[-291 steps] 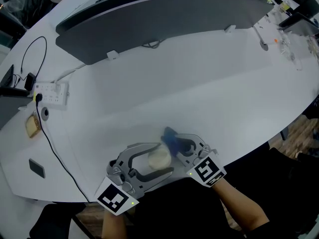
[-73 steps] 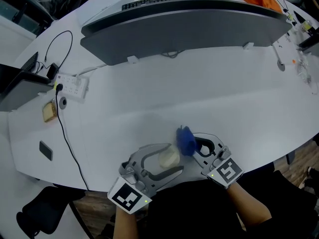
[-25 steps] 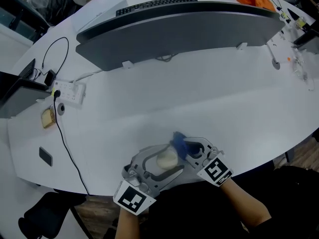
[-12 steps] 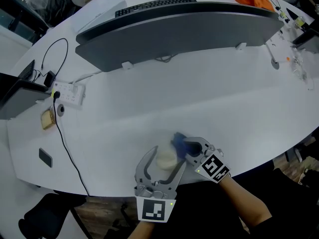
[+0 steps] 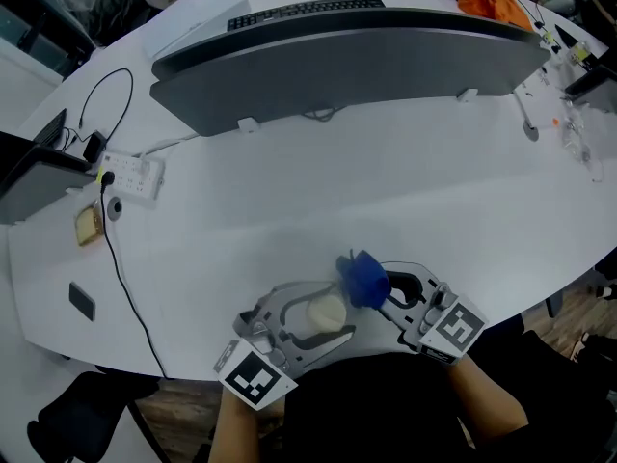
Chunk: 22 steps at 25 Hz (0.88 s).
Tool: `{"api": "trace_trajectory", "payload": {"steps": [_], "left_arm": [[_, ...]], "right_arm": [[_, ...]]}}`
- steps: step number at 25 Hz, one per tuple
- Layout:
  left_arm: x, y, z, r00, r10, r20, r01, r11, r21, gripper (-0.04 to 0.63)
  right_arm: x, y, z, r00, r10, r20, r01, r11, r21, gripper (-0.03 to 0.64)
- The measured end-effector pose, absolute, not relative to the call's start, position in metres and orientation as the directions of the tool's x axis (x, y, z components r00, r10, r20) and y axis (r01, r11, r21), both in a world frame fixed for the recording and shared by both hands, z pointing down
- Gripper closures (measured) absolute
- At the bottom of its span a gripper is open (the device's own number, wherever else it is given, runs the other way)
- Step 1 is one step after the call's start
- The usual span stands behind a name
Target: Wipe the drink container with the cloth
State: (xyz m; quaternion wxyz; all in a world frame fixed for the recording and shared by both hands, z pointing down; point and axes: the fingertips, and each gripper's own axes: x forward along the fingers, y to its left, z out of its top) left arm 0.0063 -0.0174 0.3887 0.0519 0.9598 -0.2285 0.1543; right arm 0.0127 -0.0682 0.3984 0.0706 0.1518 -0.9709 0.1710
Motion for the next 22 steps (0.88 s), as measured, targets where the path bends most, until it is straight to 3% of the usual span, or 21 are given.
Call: {"api": "trace_trajectory", "payload": {"steps": [3, 6, 11, 13, 17, 22], "left_arm": [[0.008, -0.018, 0.389, 0.863, -0.382, 0.331, -0.415, -0.909, 0.034, 0.307], [0.011, -0.018, 0.389, 0.862, -0.391, 0.322, -0.426, -0.904, 0.042, 0.307], [0.01, -0.02, 0.39, 0.86, -0.4, 0.316, -0.436, -0.899, 0.049, 0.307], [0.009, -0.021, 0.39, 0.852, -0.415, 0.319, -0.453, -0.89, 0.052, 0.307], [-0.004, -0.031, 0.383, 0.765, -0.555, 0.326, -0.597, -0.801, 0.038, 0.305], [-0.015, -0.025, 0.379, 0.55, -0.767, 0.331, -0.829, -0.549, 0.106, 0.296]], "right_arm": [[0.001, -0.051, 0.386, -0.976, -0.169, 0.138, -0.207, 0.916, -0.343, 0.572], [0.0, -0.046, 0.411, -0.972, -0.149, 0.183, -0.21, 0.902, -0.377, 0.572], [0.004, -0.034, 0.507, -0.861, -0.065, 0.504, -0.215, 0.945, -0.246, 0.572], [0.005, -0.031, 0.52, -0.834, -0.063, 0.549, -0.223, 0.947, -0.231, 0.572], [0.007, -0.034, 0.517, -0.853, -0.094, 0.514, -0.288, 0.906, -0.312, 0.572], [0.008, -0.036, 0.518, -0.857, -0.127, 0.499, -0.319, 0.892, -0.321, 0.572]]}}
